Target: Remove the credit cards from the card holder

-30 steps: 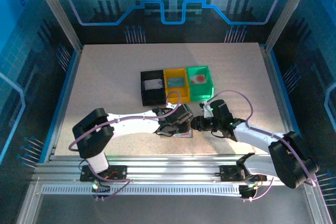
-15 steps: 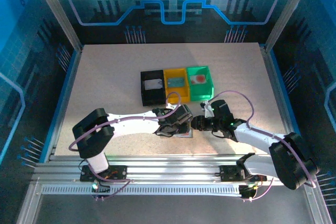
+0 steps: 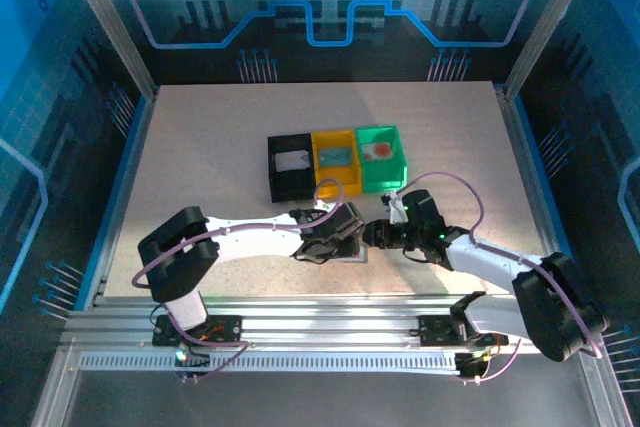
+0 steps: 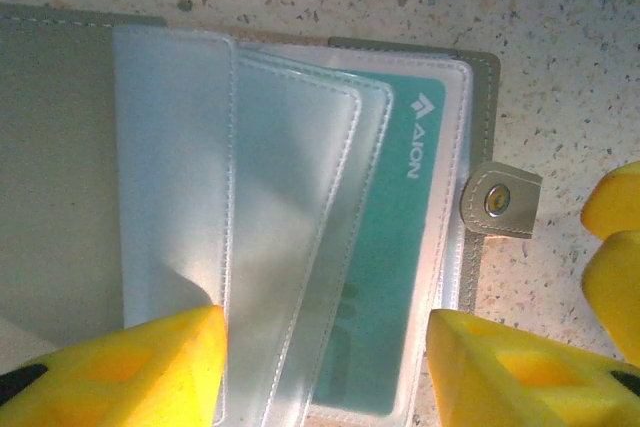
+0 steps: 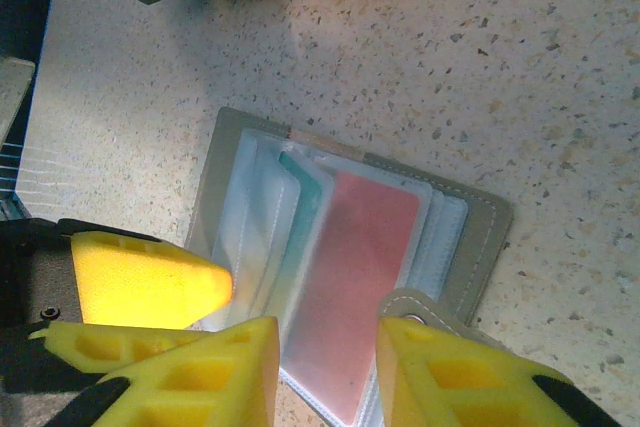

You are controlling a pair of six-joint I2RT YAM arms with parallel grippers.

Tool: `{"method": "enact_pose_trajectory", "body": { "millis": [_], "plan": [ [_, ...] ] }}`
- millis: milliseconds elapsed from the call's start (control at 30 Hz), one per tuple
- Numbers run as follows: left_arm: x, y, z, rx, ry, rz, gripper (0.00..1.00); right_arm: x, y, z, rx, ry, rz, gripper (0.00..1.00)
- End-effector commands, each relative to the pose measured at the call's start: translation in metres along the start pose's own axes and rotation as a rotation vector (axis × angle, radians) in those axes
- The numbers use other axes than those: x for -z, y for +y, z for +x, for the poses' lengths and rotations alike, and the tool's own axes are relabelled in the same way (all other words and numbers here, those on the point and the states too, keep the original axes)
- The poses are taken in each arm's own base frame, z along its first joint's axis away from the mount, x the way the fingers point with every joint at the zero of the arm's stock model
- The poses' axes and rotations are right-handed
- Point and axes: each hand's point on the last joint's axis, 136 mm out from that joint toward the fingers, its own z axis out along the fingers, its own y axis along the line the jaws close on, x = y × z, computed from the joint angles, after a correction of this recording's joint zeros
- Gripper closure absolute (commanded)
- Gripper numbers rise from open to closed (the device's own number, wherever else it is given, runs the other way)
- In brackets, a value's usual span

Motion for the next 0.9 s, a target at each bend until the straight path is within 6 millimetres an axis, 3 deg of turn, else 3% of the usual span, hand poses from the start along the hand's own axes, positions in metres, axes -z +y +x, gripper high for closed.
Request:
{"method": "enact_pose_trajectory", "body": {
  "millis": [0, 367, 667, 867],
  "plan": [
    [0.004, 0.0, 0.002, 0.006, -0.003, 0.006, 0.42, 0.0, -0.001, -0.002, -0.014, -0.003, -0.008, 0.69],
    [0.005, 0.005, 0.001, 0.003, -0.012, -0.013, 0.39, -0.003, -0.005, 0.0, -0.023, 0.017, 0.009, 0.69],
    [0.005, 0.023, 0.001, 0.034, -0.021, -0.036, 0.39, -0.006, -0.005, 0.002, -0.025, 0.031, 0.006, 0.69],
    [0.01, 0.028, -0.003, 0.046, -0.035, -0.039, 0.39, -0.016, 0.0, 0.007, -0.021, 0.075, -0.019, 0.74]
  ]
}}
